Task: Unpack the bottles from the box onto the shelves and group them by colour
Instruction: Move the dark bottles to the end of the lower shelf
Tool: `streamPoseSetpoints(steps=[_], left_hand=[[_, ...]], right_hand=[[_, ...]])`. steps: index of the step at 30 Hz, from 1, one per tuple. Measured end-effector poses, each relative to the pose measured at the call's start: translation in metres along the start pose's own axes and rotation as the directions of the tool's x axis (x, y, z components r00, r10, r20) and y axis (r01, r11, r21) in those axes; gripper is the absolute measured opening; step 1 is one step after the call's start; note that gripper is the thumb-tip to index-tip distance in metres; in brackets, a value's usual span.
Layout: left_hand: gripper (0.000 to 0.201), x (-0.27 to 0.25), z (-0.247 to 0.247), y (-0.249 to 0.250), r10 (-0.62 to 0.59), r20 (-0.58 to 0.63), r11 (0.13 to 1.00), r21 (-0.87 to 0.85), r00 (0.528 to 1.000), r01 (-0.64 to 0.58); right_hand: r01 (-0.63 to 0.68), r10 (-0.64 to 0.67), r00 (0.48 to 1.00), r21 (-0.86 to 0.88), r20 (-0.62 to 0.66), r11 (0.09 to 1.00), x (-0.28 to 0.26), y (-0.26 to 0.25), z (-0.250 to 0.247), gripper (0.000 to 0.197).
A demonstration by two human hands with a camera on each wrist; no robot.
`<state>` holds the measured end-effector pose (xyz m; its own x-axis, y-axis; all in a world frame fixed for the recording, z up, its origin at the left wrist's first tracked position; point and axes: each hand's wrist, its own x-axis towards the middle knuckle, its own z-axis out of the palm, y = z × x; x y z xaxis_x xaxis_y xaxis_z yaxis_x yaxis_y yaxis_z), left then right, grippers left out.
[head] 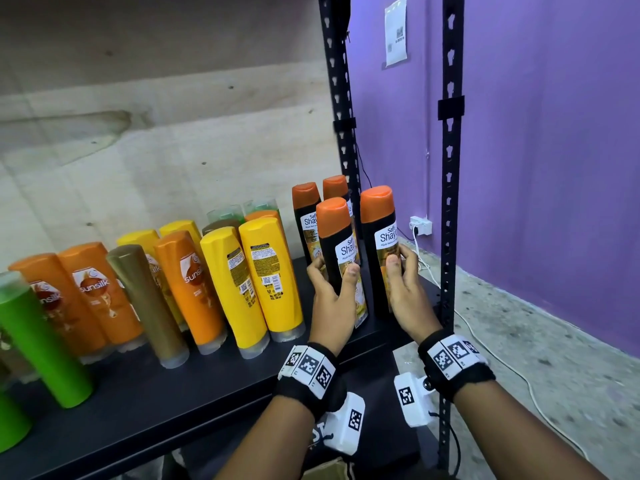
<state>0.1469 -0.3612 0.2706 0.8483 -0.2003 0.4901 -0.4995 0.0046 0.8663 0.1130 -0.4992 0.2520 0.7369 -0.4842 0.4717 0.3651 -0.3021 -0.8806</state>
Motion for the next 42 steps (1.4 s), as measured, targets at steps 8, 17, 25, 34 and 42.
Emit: streamPoseSetpoints(steps=[8,17,25,34,42], left_hand=[[0.060,-0.009,-0.007,0.008,0.004,0.059,1.000,-0.019,0.998,-0.003],[0.048,-0.013,-0.012,0.015,0.047,0.030,0.990,0.132,0.998,-0.050],[0.076,-0.007,-0.024,0.043,0.088,0.053,0.939,0.328,0.995,-0.101],[0.092,0.008,-0.028,0.086,0.072,0.096,0.877,0.468,0.993,-0.109],[0.104,0.007,-0.018,0.082,-0.009,0.106,0.862,0.505,0.994,-0.046]], right_hand=[[0.035,-0.035,0.999,-0.018,0.008,0.999,-0.003,-0.001,-0.001,0.056],[0.006,-0.005,1.000,-0.063,0.021,0.998,-0.003,-0.005,-0.004,0.059],[0.087,-0.069,0.989,-0.142,0.132,0.986,0.011,-0.047,-0.027,0.064],[0.108,0.030,0.927,-0.344,0.374,0.933,0.043,-0.082,-0.041,0.104],[0.083,0.057,0.928,-0.354,0.368,0.931,0.049,-0.077,-0.041,0.093]])
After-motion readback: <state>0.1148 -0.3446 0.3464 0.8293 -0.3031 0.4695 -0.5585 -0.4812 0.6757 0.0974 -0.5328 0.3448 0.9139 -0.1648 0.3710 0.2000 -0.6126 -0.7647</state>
